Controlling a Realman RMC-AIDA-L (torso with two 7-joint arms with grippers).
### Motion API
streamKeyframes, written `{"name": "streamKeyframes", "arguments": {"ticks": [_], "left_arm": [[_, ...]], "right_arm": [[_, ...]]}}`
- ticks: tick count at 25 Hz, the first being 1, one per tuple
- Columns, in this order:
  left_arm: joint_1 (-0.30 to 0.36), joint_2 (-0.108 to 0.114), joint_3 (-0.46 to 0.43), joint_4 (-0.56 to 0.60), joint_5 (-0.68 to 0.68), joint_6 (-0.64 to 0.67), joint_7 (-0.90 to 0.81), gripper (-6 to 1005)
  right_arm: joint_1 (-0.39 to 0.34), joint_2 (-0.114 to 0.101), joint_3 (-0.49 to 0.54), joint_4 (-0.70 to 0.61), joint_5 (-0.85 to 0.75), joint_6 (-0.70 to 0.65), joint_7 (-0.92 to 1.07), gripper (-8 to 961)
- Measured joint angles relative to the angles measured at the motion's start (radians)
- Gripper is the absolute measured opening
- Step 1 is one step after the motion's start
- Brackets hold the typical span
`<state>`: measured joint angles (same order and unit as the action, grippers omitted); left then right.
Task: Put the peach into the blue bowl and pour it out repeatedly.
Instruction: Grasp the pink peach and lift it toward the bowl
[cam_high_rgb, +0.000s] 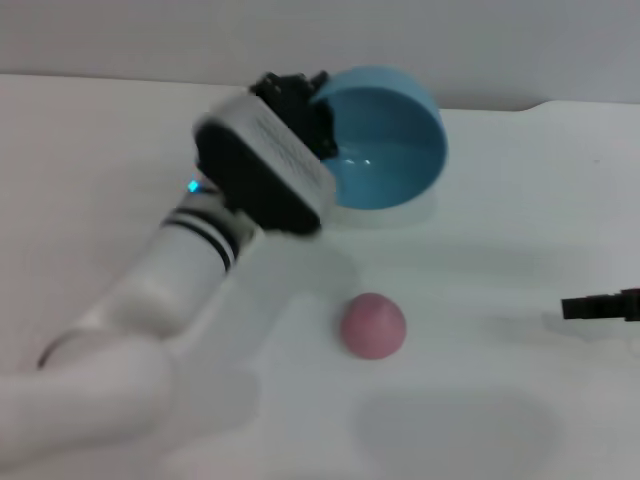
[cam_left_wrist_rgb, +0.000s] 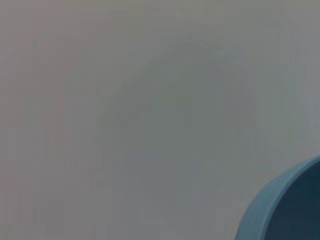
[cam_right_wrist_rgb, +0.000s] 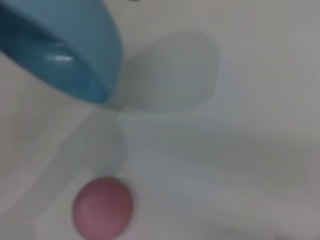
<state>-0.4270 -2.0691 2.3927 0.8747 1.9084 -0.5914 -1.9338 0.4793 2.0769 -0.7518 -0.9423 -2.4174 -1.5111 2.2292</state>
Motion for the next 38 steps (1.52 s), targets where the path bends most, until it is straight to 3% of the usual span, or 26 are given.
{"name": "streamKeyframes", "arguments": {"ticks": [4, 6, 7, 11, 12, 13, 14, 18, 22, 27, 32, 38], "left_arm": [[0.010, 0.002, -0.306, 0.087, -0.059, 0.433, -0.004, 0], [-0.028, 0.006, -0.583, 0.084, -0.097, 0.824, -0.033, 0], [-0.028, 0.006, -0.583, 0.084, -0.097, 0.824, -0.033, 0], [-0.111, 0.024, -0.904, 0.018, -0.013, 1.196, -0.163, -1], [-0.126, 0.028, -0.966, 0.007, 0.033, 1.264, -0.199, -1], [-0.126, 0.028, -0.966, 0.007, 0.033, 1.264, -0.199, -1], [-0.155, 0.038, -1.119, 0.004, 0.197, 1.407, -0.308, -1], [-0.176, 0.054, -1.226, 0.043, 0.422, 1.574, -0.474, -1], [-0.174, 0.058, -1.294, 0.106, 0.556, 1.710, -0.590, -1], [-0.136, 0.049, -1.367, 0.188, 0.618, 1.811, -0.644, -1], [-0.099, 0.046, -1.375, 0.220, 0.626, 1.845, -0.662, -1], [-0.100, 0.020, -1.369, 0.221, 0.619, 1.853, -0.653, 0]], "right_arm": [[0.017, -0.001, -0.075, 0.000, 0.055, 0.011, 0.000, 501], [0.033, -0.001, -0.135, 0.000, 0.088, 0.037, -0.001, 500], [0.033, -0.001, -0.135, 0.000, 0.088, 0.037, -0.001, 500], [0.047, -0.001, -0.230, 0.004, 0.154, 0.087, -0.034, 499], [0.049, -0.001, -0.259, 0.005, 0.177, 0.101, -0.057, 499], [0.051, -0.001, -0.289, 0.007, 0.202, 0.117, -0.077, 499], [0.053, 0.000, -0.317, 0.010, 0.226, 0.129, -0.089, 498], [0.080, -0.001, -0.438, 0.026, 0.276, 0.189, -0.104, 497], [0.123, 0.000, -0.550, 0.047, 0.284, 0.229, -0.103, 496], [0.176, 0.004, -0.673, 0.094, 0.312, 0.278, -0.098, 495], [0.200, 0.005, -0.785, 0.134, 0.363, 0.357, -0.099, 494], [0.203, 0.006, -0.871, 0.177, 0.377, 0.444, -0.097, 492]]}}
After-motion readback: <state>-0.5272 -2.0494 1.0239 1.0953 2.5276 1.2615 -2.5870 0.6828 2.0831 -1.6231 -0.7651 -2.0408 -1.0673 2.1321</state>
